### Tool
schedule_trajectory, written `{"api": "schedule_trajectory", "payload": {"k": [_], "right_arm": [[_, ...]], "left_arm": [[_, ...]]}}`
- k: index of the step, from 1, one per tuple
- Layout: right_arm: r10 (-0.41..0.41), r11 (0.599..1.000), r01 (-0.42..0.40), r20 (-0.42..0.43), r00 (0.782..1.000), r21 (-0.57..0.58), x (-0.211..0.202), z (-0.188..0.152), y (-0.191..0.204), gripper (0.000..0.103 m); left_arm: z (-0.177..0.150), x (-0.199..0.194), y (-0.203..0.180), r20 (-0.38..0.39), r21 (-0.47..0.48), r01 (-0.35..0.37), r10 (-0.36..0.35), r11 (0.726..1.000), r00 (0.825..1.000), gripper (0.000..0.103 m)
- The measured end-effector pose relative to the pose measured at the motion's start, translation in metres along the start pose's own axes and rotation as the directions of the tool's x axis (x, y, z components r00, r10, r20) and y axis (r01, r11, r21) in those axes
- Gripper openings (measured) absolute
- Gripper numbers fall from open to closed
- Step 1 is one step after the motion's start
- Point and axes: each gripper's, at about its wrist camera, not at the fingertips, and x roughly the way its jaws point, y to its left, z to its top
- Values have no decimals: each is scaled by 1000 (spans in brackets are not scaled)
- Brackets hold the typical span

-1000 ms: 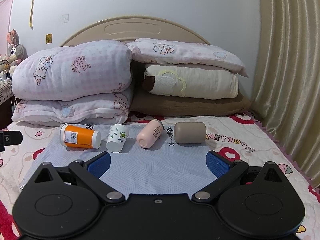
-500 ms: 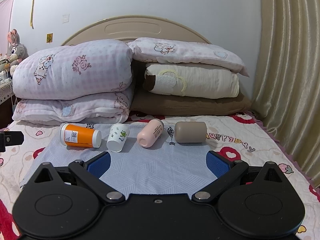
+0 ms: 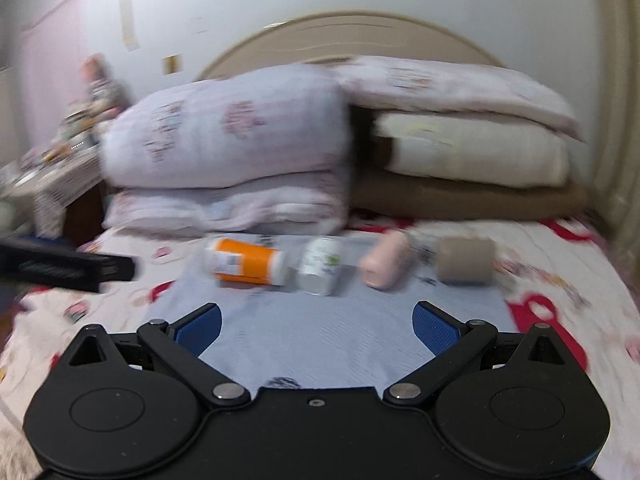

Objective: Flip cup upright
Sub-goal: 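Move the right gripper to the lying white paper cup and grasp its rim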

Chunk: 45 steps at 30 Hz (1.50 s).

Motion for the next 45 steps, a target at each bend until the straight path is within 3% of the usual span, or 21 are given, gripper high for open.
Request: {"api": "schedule_trajectory", "payload": {"k": [4,9,20,23,29,39,43,45], "right_arm": [[117,991,-117,-12,993,-62,17,16,5,103],[187,971,-202,-120,975,-126,58,30,4,103],[253,960,-263,-101,962,-99,150,20,-17,103],[273,950,-288,-121,954,-125,176,16,-14,102],[256,954,-279,-194,947,-106,229,6,-11,102],[137,970,-165,-157,978,-179,281,-5,-14,99],[40,917,-88,-132,990,-389,300,-14,-3,98],[25,920,-74,-130,991,-384,308,-16,-5,98]], "left_arm": [[16,30,5,-42,-32,81,-83,996,996,103],[34,67,0,-58,-57,131,-134,990,989,103],[35,158,-8,-114,-215,188,-216,958,970,101],[31,179,-10,-135,-197,171,-199,965,971,101],[23,211,-6,-113,-240,215,-247,947,962,99],[2,253,9,-93,-368,295,-350,882,932,96],[-3,258,17,-87,-412,300,-365,860,927,95],[-5,260,23,-81,-439,299,-368,847,926,95]]}}
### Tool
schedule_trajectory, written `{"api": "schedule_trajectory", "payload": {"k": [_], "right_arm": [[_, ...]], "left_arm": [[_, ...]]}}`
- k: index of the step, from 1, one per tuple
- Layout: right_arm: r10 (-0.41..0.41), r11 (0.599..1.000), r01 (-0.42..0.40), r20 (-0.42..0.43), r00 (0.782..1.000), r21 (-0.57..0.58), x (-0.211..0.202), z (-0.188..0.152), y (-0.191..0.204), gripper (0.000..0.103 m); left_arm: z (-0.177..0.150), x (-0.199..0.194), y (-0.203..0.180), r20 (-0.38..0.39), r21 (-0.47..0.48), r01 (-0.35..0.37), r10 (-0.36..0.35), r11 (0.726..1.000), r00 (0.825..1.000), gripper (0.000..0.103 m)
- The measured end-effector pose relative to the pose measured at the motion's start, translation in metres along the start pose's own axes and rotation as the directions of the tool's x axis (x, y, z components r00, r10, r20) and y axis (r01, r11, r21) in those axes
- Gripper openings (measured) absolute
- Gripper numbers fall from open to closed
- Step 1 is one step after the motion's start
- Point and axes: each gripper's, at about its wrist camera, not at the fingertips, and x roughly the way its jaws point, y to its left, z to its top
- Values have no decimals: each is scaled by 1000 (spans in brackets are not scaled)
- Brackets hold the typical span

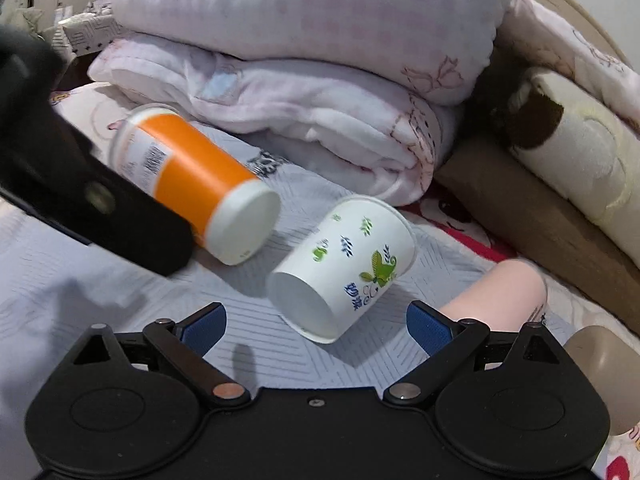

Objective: Flip cup upright
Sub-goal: 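Move the right gripper to the lying white paper cup and grasp its rim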

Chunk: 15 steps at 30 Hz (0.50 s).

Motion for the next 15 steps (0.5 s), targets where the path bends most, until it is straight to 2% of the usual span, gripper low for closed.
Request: {"api": "schedule_trajectory", "payload": {"k": [3,6,10,15], "right_arm": [[43,992,-43,3,999,120,7,1,-9,98],[56,981,-59,21,998,186,12,4,-11,98],[58,977,-58,5,998,204,22,7,-7,95],[56,971,-50,-21,998,236,31,7,-13,94]], "left_arm": [[1,1,10,-4,-36,26,-26,999,1000,95],[2,3,13,-3,-26,35,-35,999,999,93],[2,5,16,8,-18,45,-44,999,999,93],[2,9,24,-15,-35,29,-30,999,999,93]]}}
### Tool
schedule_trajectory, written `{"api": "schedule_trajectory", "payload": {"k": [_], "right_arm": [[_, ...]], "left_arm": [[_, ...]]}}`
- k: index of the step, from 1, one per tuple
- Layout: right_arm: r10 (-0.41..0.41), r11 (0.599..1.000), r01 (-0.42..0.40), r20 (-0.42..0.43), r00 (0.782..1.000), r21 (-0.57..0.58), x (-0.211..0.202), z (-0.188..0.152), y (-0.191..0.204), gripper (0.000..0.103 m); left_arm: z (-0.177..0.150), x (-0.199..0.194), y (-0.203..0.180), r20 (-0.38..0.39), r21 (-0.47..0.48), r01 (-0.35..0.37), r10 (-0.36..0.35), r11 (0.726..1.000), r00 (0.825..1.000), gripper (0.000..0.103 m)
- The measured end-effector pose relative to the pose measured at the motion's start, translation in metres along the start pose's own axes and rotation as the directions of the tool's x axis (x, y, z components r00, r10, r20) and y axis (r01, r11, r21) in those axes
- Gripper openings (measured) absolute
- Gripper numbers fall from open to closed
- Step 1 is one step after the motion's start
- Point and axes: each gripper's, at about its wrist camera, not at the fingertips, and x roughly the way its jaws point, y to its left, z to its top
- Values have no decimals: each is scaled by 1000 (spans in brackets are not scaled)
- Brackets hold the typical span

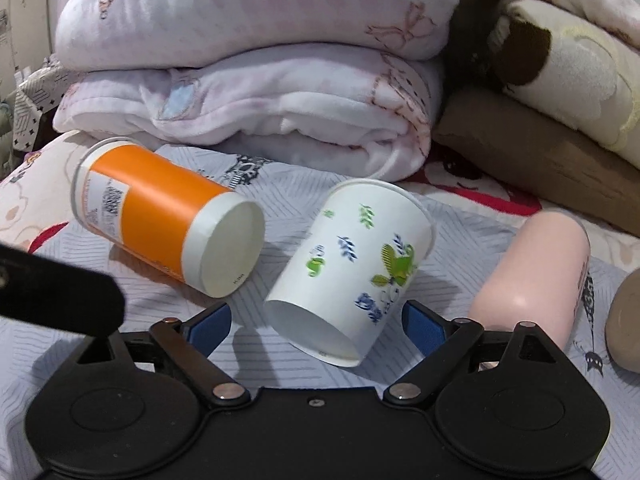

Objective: Flip cup upright

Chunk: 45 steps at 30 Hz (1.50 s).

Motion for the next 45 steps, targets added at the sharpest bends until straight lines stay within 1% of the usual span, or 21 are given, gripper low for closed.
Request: {"api": "schedule_trajectory", "payload": {"k": [3,4,5,7,8,9,10,11,14,17,20,24,28,32,38,40,45], "right_arm": [[26,998,-26,9,1000,54,-1,-1,-8,93],[37,997,-37,9,999,65,-2,-2,-9,90],[45,996,-45,7,999,72,-1,-1,-9,89],[88,991,-87,-4,996,105,1,-2,-12,85],[85,990,-85,2,996,109,1,-2,-12,84],[78,991,-78,3,997,104,1,-3,-11,79],[69,993,-69,5,998,97,1,-3,-11,72],[58,993,-59,9,998,99,0,-3,-11,69],[64,989,-66,17,998,130,-2,-4,-17,69],[57,990,-59,20,998,132,-7,-9,-17,69],[68,989,-70,18,998,133,-15,-17,-17,69],[97,982,-96,4,995,162,-30,-26,-16,69],[133,978,-128,-24,991,163,-49,-35,-11,69],[169,975,-159,-53,984,155,-68,-45,-4,69],[182,967,-164,-79,980,194,-95,-65,5,68],[150,972,-134,-73,986,191,-107,-69,10,68],[162,970,-142,-88,983,196,-128,-76,16,68]], "left_arm": [[2,1,6,-7,-22,16,-16,1000,1000,93],[3,2,6,-9,-23,21,-21,1000,1000,93],[3,2,7,-8,-22,21,-21,1000,1000,93],[3,2,7,-1,-19,22,-22,1000,1000,93],[3,2,7,-2,-18,22,-22,1000,1000,93],[3,2,7,-4,-19,22,-22,1000,1000,93],[3,3,7,-7,-18,21,-21,1000,1000,93],[3,3,8,-9,-18,19,-19,1000,1000,93],[2,4,7,-10,-15,17,-17,1000,1000,93],[1,2,5,-10,-8,26,-26,1000,1000,93],[-1,0,-1,-9,9,34,-34,999,999,93],[-5,-2,-8,-20,28,43,-42,999,999,93],[-9,-8,-14,-39,38,63,-62,997,997,93],[-16,-9,-19,-80,35,81,-78,996,994,93],[-32,-10,-28,-156,37,101,-94,994,983,93],[-39,-11,-30,-182,32,108,-100,994,978,93],[-51,-10,-34,-241,19,154,-145,988,960,93]]}}
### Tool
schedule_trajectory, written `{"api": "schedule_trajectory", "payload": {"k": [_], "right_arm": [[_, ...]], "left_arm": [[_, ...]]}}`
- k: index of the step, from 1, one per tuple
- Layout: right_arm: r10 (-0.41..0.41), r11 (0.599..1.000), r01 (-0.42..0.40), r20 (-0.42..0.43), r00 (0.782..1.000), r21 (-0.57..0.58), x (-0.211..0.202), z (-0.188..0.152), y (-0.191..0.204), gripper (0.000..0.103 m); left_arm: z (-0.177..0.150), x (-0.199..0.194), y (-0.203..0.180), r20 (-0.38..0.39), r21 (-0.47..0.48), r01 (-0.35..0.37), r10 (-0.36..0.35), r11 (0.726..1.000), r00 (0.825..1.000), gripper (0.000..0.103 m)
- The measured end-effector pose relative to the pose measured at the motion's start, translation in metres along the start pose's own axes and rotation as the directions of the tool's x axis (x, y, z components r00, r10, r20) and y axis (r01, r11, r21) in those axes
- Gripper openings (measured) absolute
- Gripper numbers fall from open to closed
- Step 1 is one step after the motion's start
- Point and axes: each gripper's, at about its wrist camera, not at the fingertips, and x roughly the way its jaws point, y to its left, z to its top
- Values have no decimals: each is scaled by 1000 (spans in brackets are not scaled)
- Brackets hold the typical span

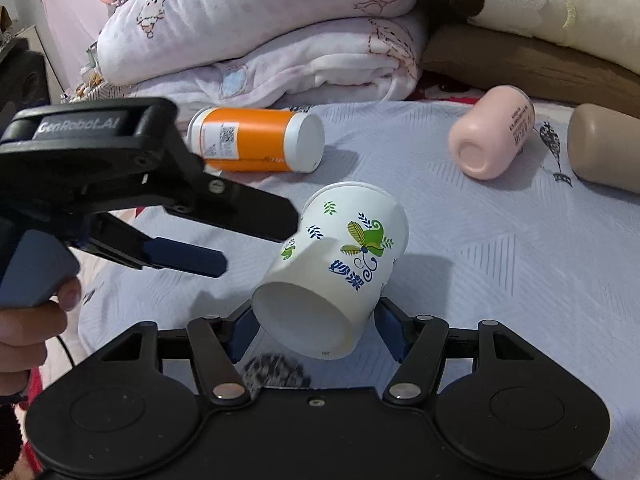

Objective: Flip cup upright

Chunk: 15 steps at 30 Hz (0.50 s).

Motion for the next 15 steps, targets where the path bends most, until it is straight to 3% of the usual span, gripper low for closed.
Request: {"api": "schedule_trajectory", "payload": {"k": [5,9,12,15], "right_arm": [[-17,1000,17,-26,1000,-3,0,-7,3,68],[-29,1000,29,-52,998,-8,3,-10,5,67],[-86,996,82,-92,992,-40,6,-6,10,67],[-62,998,59,-121,991,-31,7,-1,9,69]], "left_arm": [[-8,13,-6,-29,-2,-1,1,1000,1000,91],[-10,16,-6,-16,-13,-35,34,999,999,66],[-8,17,-2,-25,-27,12,-13,1000,1000,54],[-9,18,-1,-32,-46,46,-47,998,998,48]]}}
